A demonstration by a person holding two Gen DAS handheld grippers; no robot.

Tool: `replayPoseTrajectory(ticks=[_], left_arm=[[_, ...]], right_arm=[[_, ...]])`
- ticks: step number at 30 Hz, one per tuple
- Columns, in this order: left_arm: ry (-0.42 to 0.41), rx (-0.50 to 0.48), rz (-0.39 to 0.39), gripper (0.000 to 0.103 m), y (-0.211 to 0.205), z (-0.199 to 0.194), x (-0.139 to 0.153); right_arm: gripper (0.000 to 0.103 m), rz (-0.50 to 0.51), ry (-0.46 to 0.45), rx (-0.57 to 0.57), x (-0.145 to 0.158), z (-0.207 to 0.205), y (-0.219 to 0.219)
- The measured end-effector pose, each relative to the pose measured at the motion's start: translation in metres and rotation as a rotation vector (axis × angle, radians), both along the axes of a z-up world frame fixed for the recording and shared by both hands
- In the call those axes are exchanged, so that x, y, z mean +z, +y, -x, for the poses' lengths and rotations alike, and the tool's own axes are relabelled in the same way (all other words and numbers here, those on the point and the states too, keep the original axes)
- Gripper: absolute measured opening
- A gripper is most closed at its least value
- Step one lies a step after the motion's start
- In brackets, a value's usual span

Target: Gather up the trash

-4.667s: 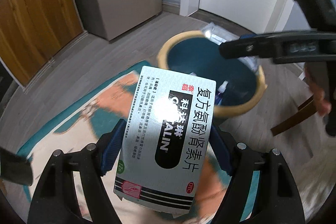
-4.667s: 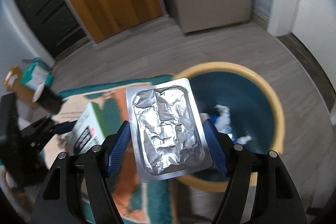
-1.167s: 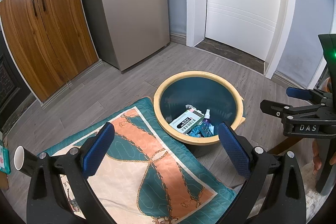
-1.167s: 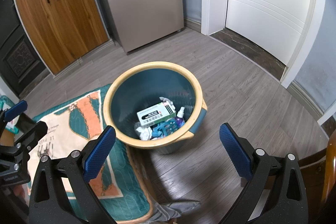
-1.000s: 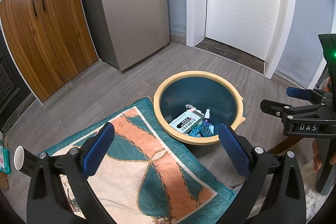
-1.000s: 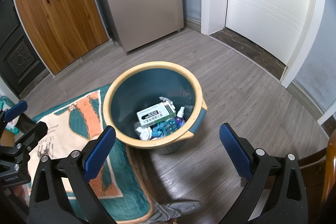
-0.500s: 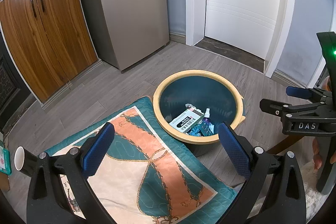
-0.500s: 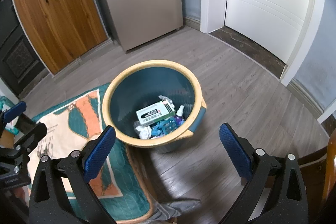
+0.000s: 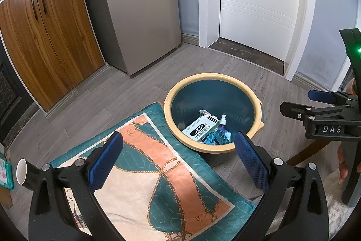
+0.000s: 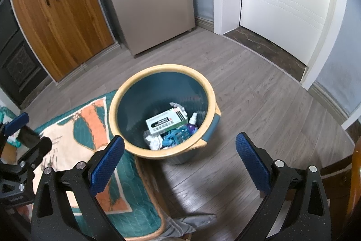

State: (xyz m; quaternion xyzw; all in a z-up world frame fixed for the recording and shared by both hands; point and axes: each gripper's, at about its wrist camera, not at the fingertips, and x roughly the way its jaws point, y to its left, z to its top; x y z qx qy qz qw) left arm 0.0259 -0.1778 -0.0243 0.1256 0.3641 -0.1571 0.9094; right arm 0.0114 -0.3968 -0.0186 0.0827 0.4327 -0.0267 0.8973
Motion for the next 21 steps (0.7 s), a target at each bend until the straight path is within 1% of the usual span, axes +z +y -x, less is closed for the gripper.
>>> replayPoseTrajectory(ticks=[6,10,17,21], left_arm=[[-0.004,-0.003,0.004,0.097,0.001,0.002,0.001],[0.011,-0.034,0.022,0.097,0.001,0.002,0.001],[0.013,-0.069,-0.019,0.097,-0.007,0.005,-0.002],[0.022,-0.052,-0.036,0.097,-0.008,0.003,-0.004]], right_arm=[[0.098,0.002,0.003,0.0,0.0,0.0,-0.001],[0.098,0.001,0.003,-0.002,0.0,0.0,-0.001],[0.098,0.0,0.005,-0.004,0.0,0.0,-0.002],[0.098,0.008,0.009,-0.005,-0.002,0.001,-0.002]])
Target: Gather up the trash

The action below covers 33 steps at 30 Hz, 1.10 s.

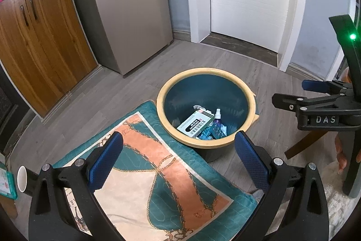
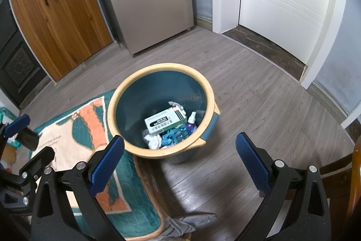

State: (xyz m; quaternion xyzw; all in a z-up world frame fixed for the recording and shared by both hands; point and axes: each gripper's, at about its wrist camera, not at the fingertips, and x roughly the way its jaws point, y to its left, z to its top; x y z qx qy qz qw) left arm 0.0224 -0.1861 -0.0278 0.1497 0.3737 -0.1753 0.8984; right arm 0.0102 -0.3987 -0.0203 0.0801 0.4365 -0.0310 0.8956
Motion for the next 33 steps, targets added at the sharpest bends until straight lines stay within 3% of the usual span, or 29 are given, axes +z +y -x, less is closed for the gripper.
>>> replayPoseTrajectory(ticks=[6,10,12,15,18,23,26,31,33], left_arm=[[0.031,0.036,0.053,0.097,0.011,-0.004,0.008],[0.03,0.052,0.102,0.097,0.026,0.001,0.021],[0.004,0.053,0.123,0.097,0.037,0.008,0.032],[-0.079,0.062,0.16,0.097,0.066,0.026,0.057],[-0.097,0.117,0.225,0.097,0.103,0.038,0.072],[-0.055,0.211,0.308,0.097,0.165,0.055,0.077],[-0.048,0.27,0.281,0.097,0.197,0.064,0.071],[-0.048,0.348,0.211,0.097,0.235,0.071,0.057],[-0.038,0.353,0.195,0.097,0.243,0.071,0.053]], right_arm=[[0.098,0.03,0.025,-0.011,-0.005,-0.002,0.0],[0.098,0.14,0.07,-0.016,-0.019,-0.008,0.013],[0.098,0.24,0.106,0.058,-0.035,-0.015,0.05],[0.098,0.268,0.155,0.288,-0.07,-0.022,0.142],[0.098,0.205,0.159,0.449,-0.095,-0.024,0.241],[0.098,0.045,0.202,0.642,-0.131,-0.016,0.398],[0.098,0.031,0.18,0.659,-0.147,-0.008,0.477],[0.098,0.074,0.135,0.566,-0.167,-0.012,0.541],[0.099,0.067,0.065,0.473,-0.168,-0.011,0.55]])
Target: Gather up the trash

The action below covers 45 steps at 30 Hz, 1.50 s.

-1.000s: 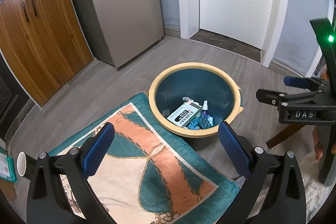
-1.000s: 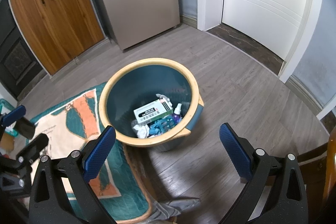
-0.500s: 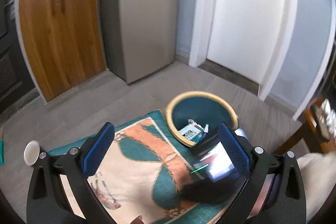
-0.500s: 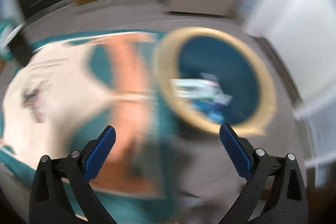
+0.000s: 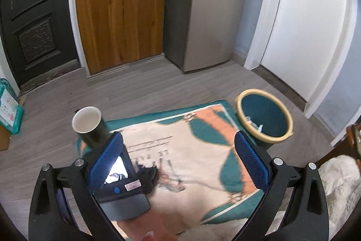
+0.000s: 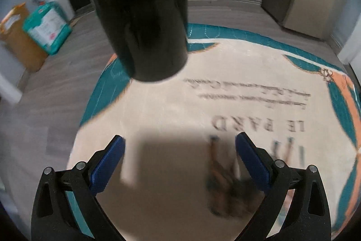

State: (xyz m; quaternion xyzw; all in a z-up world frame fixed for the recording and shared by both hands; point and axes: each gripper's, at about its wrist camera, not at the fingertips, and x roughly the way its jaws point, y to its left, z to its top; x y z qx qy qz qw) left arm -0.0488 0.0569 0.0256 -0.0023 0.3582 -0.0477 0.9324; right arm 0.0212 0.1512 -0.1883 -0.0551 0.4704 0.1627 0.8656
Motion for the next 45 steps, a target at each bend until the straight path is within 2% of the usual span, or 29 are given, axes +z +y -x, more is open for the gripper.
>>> replayPoseTrajectory(ticks=[1,3,7,10,13,25,32,39,45], left_arm=[[0.013,-0.006,-0.002,0.097,-0.001,-0.001,-0.002],[0.041,-0.018,0.004,0.097,-0.001,-0.005,-0.002],[0.057,-0.055,0.032,0.097,-0.01,-0.009,0.001],[0.052,-0.061,0.012,0.097,-0.019,-0.01,0.002],[0.061,-0.044,-0.016,0.097,-0.026,-0.015,-0.002],[0.084,0.006,-0.045,0.097,-0.031,-0.025,-0.005],[0.025,-0.008,0.014,0.097,-0.021,-0.01,0.016],[-0.023,0.046,0.09,0.097,0.004,0.001,0.035],[-0.095,0.123,0.224,0.097,0.044,0.014,0.054]], right_arm=[[0.099,0.005,-0.034,-0.057,-0.003,0.001,0.004],[0.099,0.019,-0.037,-0.08,-0.002,0.003,0.008],[0.099,0.006,-0.031,-0.084,-0.002,0.006,0.008],[0.099,0.003,-0.03,-0.085,-0.001,0.009,0.008],[0.099,0.002,-0.028,-0.084,-0.002,0.003,0.007],[0.099,0.001,-0.028,-0.083,-0.003,0.002,0.008],[0.099,0.001,-0.028,-0.083,-0.003,0.002,0.008],[0.099,0.001,-0.027,-0.083,-0.002,0.001,0.008],[0.099,0.001,-0.027,-0.083,-0.002,0.001,0.008]])
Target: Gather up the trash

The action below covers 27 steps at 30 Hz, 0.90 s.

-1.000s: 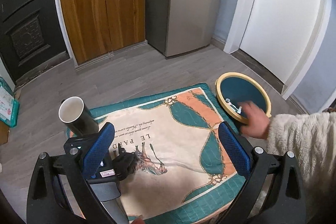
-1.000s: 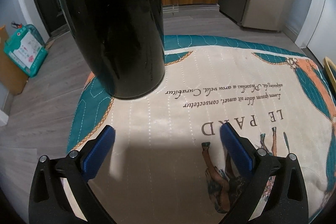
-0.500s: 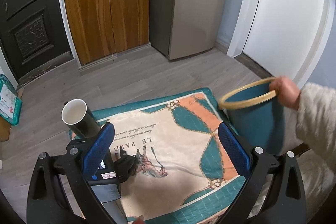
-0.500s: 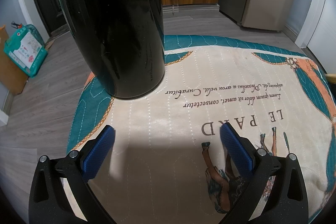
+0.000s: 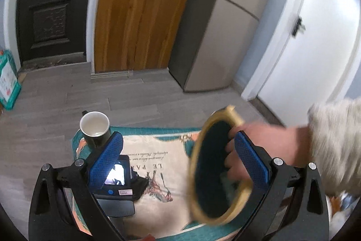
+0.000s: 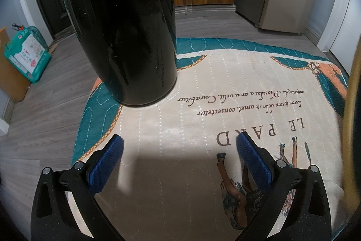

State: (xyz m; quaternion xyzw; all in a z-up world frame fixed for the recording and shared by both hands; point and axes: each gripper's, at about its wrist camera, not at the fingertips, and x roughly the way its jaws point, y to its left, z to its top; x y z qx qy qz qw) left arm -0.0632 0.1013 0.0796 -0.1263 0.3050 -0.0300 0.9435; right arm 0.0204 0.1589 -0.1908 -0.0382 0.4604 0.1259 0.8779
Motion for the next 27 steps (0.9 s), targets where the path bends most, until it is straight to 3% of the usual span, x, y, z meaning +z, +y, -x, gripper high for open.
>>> replayPoseTrajectory(ticks=[4,7,12,27], left_arm=[[-0.052,0.118,0.02,0.097,0.037,0.009,0.011],[-0.031,0.187,0.037,0.097,0.058,0.012,0.011],[-0.024,0.171,0.081,0.097,0.065,0.011,0.01],[-0.009,0.159,0.051,0.097,0.06,0.012,0.005]], right_arm=[[0.099,0.0,0.0,0.0,0.0,0.0,0.0],[0.099,0.0,0.0,0.0,0.0,0.0,0.0],[0.099,-0.001,0.0,0.0,0.002,0.0,0.002],[0.099,-0.002,0.001,0.001,-0.001,-0.003,0.001]])
